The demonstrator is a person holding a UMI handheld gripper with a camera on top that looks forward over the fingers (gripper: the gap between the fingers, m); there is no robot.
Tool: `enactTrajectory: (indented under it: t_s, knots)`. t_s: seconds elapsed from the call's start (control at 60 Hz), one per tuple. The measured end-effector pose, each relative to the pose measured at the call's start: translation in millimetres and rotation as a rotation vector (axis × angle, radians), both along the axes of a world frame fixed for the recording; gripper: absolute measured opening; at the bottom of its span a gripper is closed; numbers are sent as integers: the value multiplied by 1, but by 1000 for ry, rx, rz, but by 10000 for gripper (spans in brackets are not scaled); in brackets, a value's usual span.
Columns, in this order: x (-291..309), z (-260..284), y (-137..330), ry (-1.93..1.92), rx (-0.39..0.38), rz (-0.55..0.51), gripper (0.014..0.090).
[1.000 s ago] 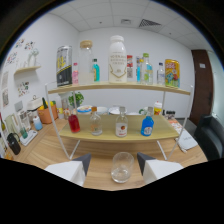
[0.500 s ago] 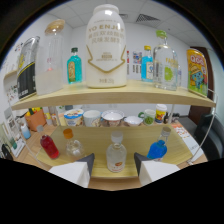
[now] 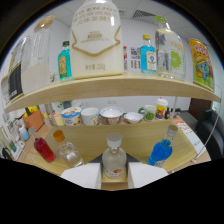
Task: Make me a cup of Mojito.
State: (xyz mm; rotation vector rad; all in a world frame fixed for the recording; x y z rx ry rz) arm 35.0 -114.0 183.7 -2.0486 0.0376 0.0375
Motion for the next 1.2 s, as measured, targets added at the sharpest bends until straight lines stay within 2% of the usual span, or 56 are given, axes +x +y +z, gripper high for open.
enactTrajectory:
  t_s: [0.317, 0.567, 0.717, 0.917, 1.2]
  knots:
    - [30, 45, -57, -13, 78, -26, 345]
    - [89, 4, -110, -79, 14, -107, 344]
    - [112, -16, -120, -317, -23, -97, 343]
    - [122, 4, -108, -857, -16, 5, 340]
    - [90, 37, -83, -1547, 37, 214, 341]
